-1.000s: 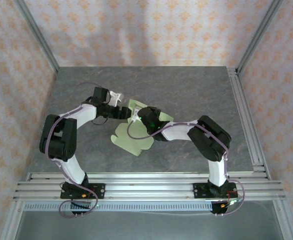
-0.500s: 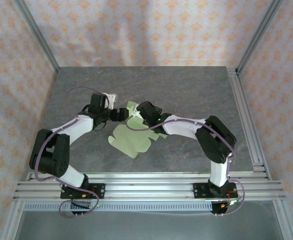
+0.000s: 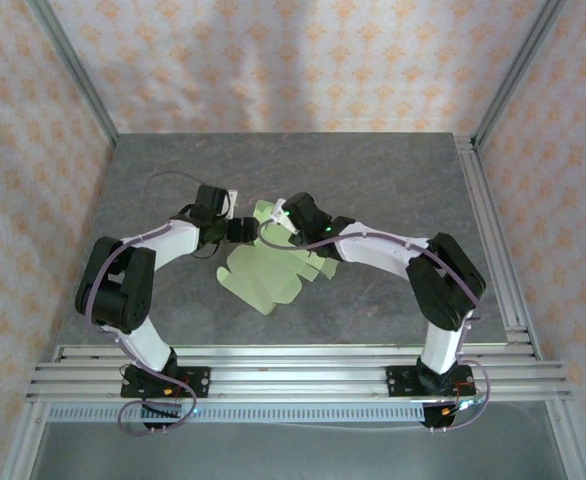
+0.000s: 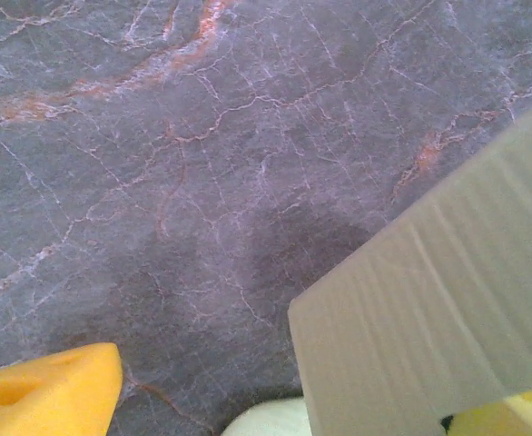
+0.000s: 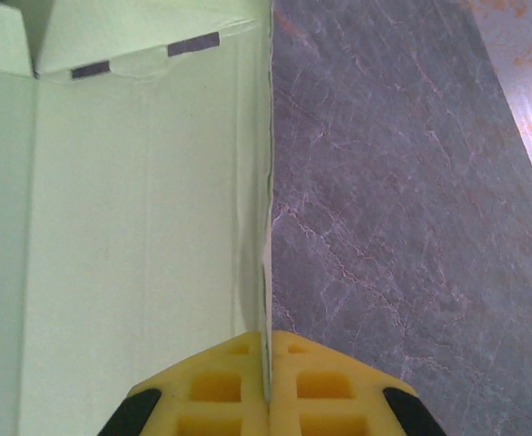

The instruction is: Fold the paper box

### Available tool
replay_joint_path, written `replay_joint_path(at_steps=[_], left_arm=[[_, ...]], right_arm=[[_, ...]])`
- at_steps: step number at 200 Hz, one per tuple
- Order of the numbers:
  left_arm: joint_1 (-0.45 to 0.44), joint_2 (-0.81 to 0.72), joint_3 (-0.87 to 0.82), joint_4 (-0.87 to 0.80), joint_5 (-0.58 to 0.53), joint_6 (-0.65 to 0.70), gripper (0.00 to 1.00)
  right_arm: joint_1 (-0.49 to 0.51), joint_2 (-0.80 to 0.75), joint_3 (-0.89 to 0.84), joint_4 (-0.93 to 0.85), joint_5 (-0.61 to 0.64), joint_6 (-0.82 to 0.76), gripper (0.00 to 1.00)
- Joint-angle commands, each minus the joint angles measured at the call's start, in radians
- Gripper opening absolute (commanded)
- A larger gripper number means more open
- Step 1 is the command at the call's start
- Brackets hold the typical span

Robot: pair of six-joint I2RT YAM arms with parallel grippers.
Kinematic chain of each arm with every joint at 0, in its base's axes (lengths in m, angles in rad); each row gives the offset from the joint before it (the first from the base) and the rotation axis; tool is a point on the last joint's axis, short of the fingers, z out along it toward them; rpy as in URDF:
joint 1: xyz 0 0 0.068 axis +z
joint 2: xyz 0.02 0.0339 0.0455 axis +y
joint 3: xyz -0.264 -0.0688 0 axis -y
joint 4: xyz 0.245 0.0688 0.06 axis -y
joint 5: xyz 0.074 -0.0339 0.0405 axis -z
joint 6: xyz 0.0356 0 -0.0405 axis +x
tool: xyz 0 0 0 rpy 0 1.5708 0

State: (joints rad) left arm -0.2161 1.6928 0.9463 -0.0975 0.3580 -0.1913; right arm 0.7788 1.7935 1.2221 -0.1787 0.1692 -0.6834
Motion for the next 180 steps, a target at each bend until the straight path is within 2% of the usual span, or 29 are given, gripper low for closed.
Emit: replay_joint_path(at_steps=[1, 80, 109, 180], left_arm=[[-0.004, 0.026, 0.030, -0.041, -0.028, -0.020, 0.84], [-0.002, 0.012, 0.041, -0.056, -0.080, -0.038, 0.84], [0.002, 0.002, 0.051, -0.076, -0.139, -0.034, 0.84], [0.003, 0.033, 0.064, -0.103, -0.180, -0.020, 0.84]], right_arm=[[-0.013, -0.050, 0.014, -0.029, -0.060, 0.055, 0.00], [-0.021, -0.043, 0.026, -0.056, -0.066, 0.060, 0.00], [-0.022, -0.053, 0.025, -0.054, -0.077, 0.069, 0.00], [-0.055, -0.130, 0.019, -0.052, -0.207, 0.136, 0.00]])
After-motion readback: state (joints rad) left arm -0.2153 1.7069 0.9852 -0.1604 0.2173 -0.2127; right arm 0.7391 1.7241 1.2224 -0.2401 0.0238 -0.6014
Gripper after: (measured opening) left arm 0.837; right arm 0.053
